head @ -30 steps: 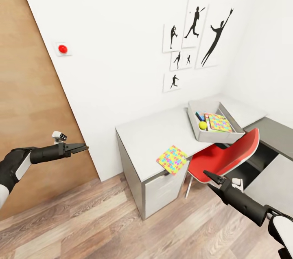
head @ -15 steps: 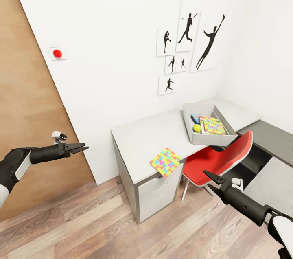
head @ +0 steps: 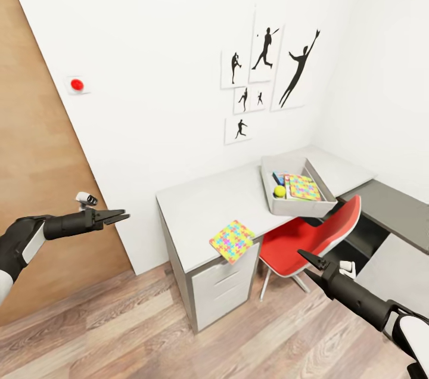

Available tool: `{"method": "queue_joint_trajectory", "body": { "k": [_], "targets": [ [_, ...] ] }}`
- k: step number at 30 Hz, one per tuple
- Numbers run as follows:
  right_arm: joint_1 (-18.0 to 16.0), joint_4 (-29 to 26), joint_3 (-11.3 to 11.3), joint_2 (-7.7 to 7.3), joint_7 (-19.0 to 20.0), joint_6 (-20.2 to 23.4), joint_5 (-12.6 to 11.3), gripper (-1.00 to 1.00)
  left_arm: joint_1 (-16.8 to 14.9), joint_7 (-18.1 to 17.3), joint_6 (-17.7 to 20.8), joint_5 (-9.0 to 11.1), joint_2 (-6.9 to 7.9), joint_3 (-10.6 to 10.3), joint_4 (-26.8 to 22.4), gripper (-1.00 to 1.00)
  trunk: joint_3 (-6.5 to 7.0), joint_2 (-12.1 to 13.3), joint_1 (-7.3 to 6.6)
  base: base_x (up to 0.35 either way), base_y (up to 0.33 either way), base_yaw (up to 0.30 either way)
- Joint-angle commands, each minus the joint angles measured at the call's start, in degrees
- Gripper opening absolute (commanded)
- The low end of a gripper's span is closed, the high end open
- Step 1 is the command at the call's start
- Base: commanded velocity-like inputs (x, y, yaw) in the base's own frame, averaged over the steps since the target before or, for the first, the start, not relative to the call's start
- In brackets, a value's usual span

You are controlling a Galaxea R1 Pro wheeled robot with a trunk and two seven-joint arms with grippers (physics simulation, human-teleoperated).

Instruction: Put all the toys in the child's room - the three board games (two on the bed and one on the table), the two jigsaw puzzles on the table, and the tennis ball on the table - inside the toy box on the table in the child's room.

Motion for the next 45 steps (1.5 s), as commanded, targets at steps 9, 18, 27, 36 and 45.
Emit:
{"method": "queue_joint_trajectory", "body": {
  "k": [9,18,27,36,45],
  "targets": [
    [-0.1,0.0,0.0,0.02,0.4,0.3,0.3,1.0,-0.1,-0.2,0.6,0.3,0.07,-0.3,0.0,1.0,0.74,-0.1,0.04,0.0,-0.184,0.0],
    [-0.1,0.0,-0.1,0.01,0.4,0.3,0.3,1.0,-0.1,-0.2,0.6,0.3,0.0,-0.3,0.0,1.0,1.6,-0.1,0.04,0.0,-0.016,0.0],
    [-0.1,0.0,-0.1,-0.01,0.4,0.3,0.3,1.0,-0.1,-0.2,0.6,0.3,0.0,-0.3,0.0,1.0,2.46,-0.1,0.04,0.0,-0.053,0.0],
    [-0.1,0.0,-0.1,-0.01,0.4,0.3,0.3,1.0,-0.1,-0.2,0.6,0.3,0.05,-0.3,0.0,1.0,3.32,-0.1,0.04,0.0,-0.149,0.0],
    [-0.1,0.1,0.0,-0.01,0.4,0.3,0.3,1.0,-0.1,-0.2,0.6,0.3,0.04,-0.3,0.0,1.0,4.15,-0.1,0.04,0.0,-0.2,0.0]
  ]
}}
